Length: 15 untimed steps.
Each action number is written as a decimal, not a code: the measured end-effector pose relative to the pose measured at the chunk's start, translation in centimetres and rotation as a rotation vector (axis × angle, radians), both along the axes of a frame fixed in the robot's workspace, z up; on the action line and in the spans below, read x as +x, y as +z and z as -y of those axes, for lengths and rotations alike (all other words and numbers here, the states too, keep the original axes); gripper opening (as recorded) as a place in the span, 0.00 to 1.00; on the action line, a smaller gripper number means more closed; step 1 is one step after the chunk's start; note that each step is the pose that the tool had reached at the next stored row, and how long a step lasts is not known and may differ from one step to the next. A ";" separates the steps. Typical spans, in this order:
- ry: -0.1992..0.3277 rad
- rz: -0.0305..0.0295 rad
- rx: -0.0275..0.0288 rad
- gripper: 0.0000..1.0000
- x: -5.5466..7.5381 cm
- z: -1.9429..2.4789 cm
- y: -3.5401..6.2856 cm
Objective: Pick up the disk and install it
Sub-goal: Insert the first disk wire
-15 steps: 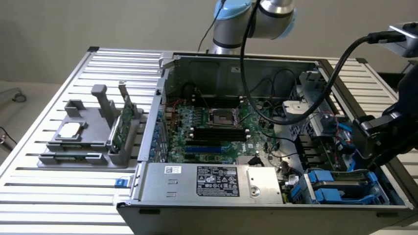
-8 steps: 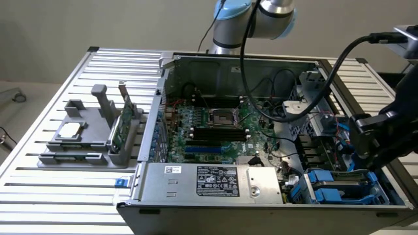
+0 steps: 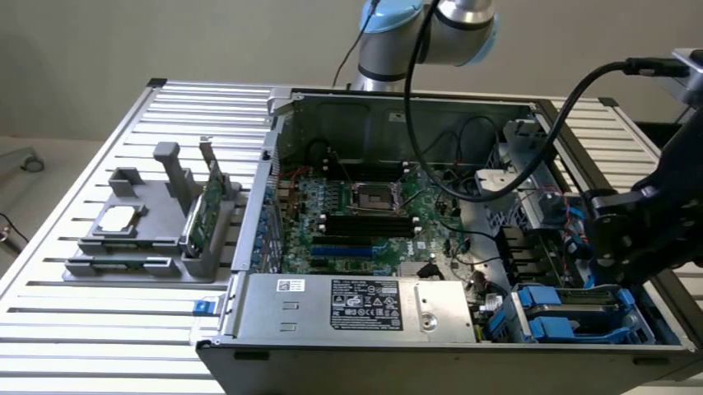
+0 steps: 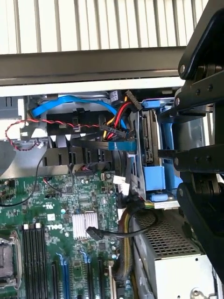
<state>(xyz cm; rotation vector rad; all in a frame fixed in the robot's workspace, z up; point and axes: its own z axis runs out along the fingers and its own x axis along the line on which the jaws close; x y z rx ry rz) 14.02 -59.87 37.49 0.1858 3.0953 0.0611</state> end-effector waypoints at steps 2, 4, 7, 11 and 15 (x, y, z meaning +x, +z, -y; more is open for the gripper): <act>-0.032 0.0000 0.0020 0.36 0.0 0.00 -0.12; -0.063 0.0000 0.0039 0.36 0.0 0.00 -0.24; -0.111 0.0000 0.0069 0.36 0.0 0.00 -0.42; -0.176 0.0000 0.0108 0.36 0.0 0.00 -0.67; -0.240 0.0000 0.0146 0.36 0.0 0.00 -0.91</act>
